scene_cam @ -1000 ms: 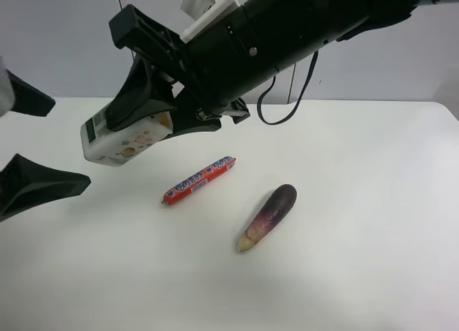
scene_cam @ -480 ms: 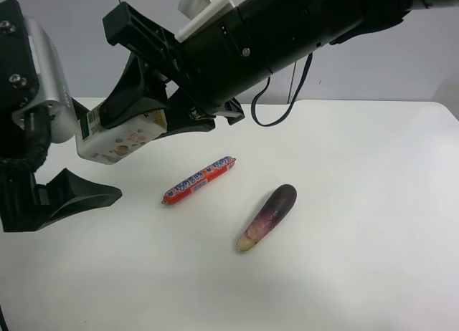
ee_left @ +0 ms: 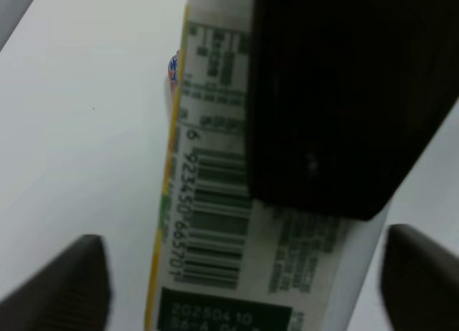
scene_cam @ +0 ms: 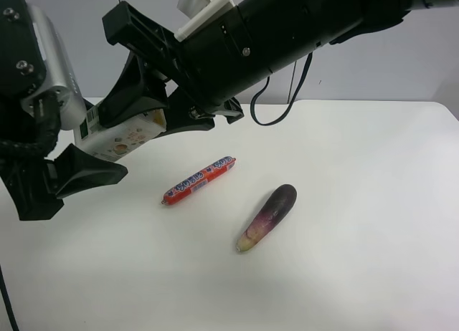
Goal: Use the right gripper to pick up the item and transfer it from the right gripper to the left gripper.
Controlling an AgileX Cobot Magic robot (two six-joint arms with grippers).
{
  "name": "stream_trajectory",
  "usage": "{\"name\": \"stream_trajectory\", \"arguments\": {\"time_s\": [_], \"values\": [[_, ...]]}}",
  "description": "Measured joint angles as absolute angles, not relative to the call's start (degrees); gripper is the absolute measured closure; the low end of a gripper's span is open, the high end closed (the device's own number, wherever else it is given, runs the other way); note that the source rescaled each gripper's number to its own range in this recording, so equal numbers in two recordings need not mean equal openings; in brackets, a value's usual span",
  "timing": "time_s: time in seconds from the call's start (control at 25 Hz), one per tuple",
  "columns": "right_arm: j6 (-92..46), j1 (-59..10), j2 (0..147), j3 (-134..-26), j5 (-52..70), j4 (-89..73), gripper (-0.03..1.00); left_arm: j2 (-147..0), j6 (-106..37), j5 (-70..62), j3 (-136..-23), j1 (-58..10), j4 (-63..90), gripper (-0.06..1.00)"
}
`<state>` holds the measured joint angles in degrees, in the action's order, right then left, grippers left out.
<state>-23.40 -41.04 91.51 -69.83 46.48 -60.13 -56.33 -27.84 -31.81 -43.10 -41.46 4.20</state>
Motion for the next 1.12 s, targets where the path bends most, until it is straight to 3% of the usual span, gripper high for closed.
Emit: {"name": "stream_trajectory", "arguments": {"time_s": [0.12,0.52,0.56,0.64,0.68,0.76,0.88,1.12], "values": [[-23.4,-41.0,91.5,-69.8,46.5,-60.1,0.97,-56.3,-27.9,-31.0,-43.1,-41.5,5.0,0.90],[-23.5,-41.0,91.5,-69.8,46.4,-60.1,0.97,-56.3,-28.5,-30.8,-43.1,-41.5,5.0,0.91],[-23.5,-41.0,91.5,-69.8,46.4,-60.1,0.93,-56.3,-28.5,-30.8,-43.1,-41.5,5.0,0.91],[-23.5,-41.0,91.5,-69.8,46.2,-59.2,0.61,-56.3,-28.5,-30.3,-43.1,-41.5,5.1,0.91],[-23.5,-41.0,91.5,-69.8,46.1,-58.4,0.34,-56.3,-28.5,-30.3,-43.1,-41.5,5.3,0.92],[-23.5,-41.0,91.5,-69.8,45.9,-57.2,0.11,-56.3,-28.5,-30.3,-43.1,-41.5,5.3,0.94],[-23.5,-41.0,91.5,-69.8,45.9,-56.6,0.01,-56.3,-28.5,-30.3,-43.1,-41.5,5.3,0.94],[-23.4,-41.0,91.5,-69.8,45.9,-56.5,-0.02,-56.3,-28.5,-30.2,-43.1,-41.5,5.3,0.94]]}}
